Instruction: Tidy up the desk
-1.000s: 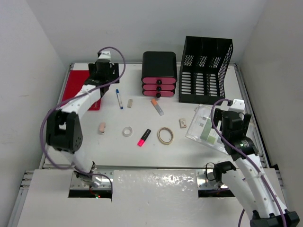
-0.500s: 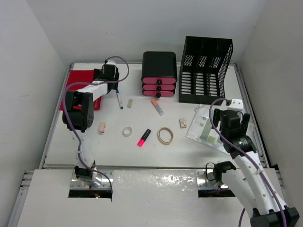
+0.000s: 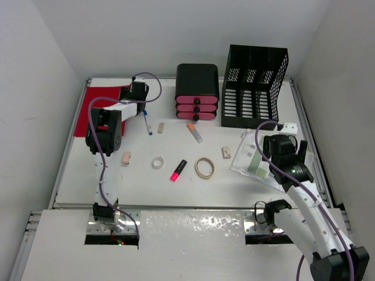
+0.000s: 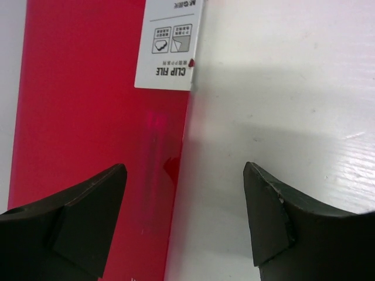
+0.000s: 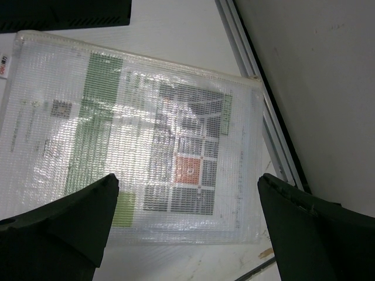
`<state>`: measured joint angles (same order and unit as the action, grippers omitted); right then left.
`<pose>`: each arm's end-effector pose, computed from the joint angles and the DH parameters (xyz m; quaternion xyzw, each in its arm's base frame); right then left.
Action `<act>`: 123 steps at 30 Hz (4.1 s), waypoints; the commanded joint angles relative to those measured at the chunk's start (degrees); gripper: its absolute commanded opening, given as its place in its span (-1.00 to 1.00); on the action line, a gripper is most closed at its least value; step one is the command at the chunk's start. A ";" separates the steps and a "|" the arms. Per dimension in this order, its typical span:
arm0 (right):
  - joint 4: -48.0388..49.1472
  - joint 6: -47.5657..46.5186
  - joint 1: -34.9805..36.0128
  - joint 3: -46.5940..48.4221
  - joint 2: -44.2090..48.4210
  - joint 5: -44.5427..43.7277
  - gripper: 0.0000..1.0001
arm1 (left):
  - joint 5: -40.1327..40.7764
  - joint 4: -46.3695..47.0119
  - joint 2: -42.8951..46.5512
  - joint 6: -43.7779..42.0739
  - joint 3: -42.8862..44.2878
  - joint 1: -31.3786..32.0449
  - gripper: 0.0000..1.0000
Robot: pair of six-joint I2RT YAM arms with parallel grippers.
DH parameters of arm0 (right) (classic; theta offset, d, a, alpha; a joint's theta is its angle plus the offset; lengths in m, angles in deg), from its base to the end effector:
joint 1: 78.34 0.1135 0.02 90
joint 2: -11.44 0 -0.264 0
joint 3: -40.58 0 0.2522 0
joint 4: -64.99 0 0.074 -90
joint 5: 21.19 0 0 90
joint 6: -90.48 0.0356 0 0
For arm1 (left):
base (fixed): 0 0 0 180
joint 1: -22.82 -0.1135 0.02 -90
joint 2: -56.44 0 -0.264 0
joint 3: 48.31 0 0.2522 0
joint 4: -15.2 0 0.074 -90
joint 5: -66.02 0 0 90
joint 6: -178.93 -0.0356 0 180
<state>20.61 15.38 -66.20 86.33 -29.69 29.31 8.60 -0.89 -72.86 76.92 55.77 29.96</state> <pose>0.1519 0.0095 0.2426 0.1639 0.8485 -0.2041 0.4600 0.4920 -0.0423 0.1417 0.0314 0.8816 0.2721 0.3845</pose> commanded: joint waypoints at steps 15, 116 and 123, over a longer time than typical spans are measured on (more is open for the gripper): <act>2.66 -0.04 0.16 1.06 -3.35 -1.10 0.98 | -0.85 -8.91 -5.08 3.31 7.75 -3.88 0.15; 59.09 26.77 25.12 82.37 -103.11 70.09 0.98 | -10.68 -39.60 -13.61 45.49 23.24 -24.54 -1.00; 57.68 24.31 25.12 79.89 -101.08 68.69 0.98 | -13.68 -36.17 -10.98 44.00 16.82 -17.70 -1.00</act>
<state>76.37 41.00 -41.11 166.35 -134.42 97.85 4.27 -35.16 -80.90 120.45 77.12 7.03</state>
